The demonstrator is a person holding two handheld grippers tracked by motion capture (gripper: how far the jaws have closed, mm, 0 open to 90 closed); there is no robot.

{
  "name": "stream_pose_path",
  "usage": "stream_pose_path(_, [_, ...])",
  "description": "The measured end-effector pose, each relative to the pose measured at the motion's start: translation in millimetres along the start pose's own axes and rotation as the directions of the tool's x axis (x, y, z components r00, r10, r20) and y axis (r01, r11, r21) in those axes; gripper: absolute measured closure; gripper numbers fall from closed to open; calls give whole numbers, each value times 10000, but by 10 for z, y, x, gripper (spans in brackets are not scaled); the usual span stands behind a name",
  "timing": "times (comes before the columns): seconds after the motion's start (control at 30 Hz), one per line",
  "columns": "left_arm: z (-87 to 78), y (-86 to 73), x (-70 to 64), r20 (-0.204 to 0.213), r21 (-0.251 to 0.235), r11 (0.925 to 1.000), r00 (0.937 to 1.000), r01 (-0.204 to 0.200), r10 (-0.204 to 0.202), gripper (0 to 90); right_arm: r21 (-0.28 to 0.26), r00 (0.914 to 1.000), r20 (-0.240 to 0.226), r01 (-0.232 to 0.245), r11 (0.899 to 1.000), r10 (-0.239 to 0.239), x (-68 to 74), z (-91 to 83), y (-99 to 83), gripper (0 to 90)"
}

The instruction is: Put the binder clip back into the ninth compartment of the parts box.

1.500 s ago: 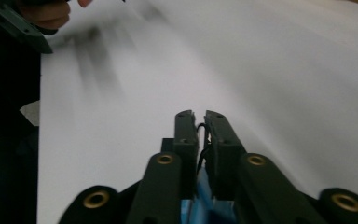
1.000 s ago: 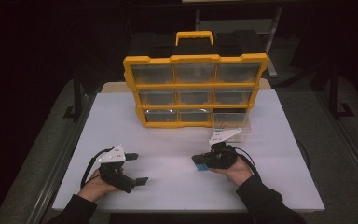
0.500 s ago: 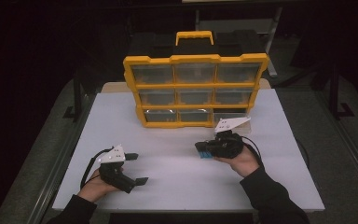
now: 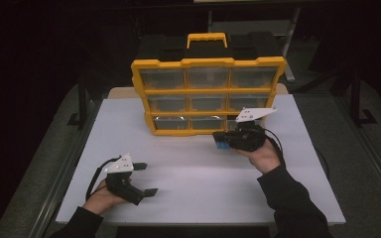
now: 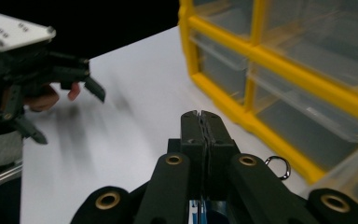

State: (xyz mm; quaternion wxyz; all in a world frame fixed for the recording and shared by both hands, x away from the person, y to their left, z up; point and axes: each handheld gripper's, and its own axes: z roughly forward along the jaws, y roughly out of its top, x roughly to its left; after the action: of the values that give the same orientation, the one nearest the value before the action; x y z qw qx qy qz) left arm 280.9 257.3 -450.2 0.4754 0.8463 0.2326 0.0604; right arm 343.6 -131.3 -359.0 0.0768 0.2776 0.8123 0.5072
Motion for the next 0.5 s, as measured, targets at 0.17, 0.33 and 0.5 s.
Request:
stream_pose_path(0.17, [-1,0,0,-2,-7,10000,10000,14,-14,3,-441,9987,494,-76,9990,98,-130,-120,72,871])
stream_pose_path(0.33, [2,-1,2,4,12,10000,10000,20,-20,3,-738,9946,1008,-186,9971,260,-272,-222,82,871])
stream_pose_path(0.5, [3,-2,4,-2,22,10000,10000,23,-23,3,-884,9888,1400,-391,9953,513,-414,-259,44,871])
